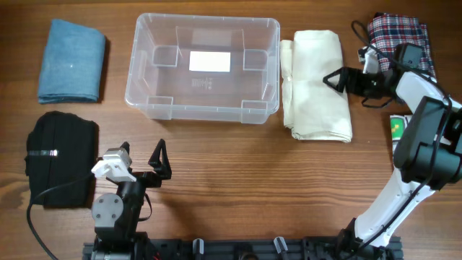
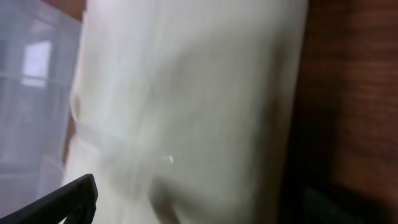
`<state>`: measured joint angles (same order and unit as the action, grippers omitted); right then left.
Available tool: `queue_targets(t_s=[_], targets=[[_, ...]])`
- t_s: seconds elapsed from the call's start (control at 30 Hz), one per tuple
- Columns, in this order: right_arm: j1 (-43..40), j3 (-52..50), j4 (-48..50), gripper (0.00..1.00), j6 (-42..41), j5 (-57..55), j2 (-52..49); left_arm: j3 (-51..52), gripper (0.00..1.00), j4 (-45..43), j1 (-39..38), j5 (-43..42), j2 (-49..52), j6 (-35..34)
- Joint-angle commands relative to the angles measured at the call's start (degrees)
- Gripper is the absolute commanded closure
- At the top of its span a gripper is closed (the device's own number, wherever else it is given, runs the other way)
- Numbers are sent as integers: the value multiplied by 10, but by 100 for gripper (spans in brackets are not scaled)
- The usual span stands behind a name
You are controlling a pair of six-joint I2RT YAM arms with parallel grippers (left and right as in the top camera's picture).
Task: Pack container
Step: 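Reach the right gripper to the cream folded cloth and grasp it, then lift the cream cloth with the right gripper and lower it into the box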
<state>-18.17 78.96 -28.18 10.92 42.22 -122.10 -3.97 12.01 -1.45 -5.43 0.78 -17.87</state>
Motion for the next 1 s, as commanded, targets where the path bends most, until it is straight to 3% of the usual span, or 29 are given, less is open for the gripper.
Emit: queue_targets(t_s=[0.0,0.07,0.17,0.33,0.53,0.7,0.83,0.97], targets=[[5,-3,4,2,-71,20,-51,3,0,-2,-3,4,-4,9],[6,-3,1,7,-88,28,-58,3,0,-2,-3,4,-4,9],[7,-3,-6,24,-87,48,-57,3,0,-2,-3,4,-4,9],[25,-3,-45,38,-2,40,-57,3,0,-2,-3,4,-4,9],[26,3,-49,93,9,14,-56,3,0,-2,-3,4,-4,9],[26,86,-132,96,9,-33,-24,3,0,-2,-3,4,-4,9],[28,210,-243,96,11,-39,11,3,0,-2,-3,4,-4,9],[68,324,-303,96,48,-134,67,3,0,-2,-3,4,-4,9]])
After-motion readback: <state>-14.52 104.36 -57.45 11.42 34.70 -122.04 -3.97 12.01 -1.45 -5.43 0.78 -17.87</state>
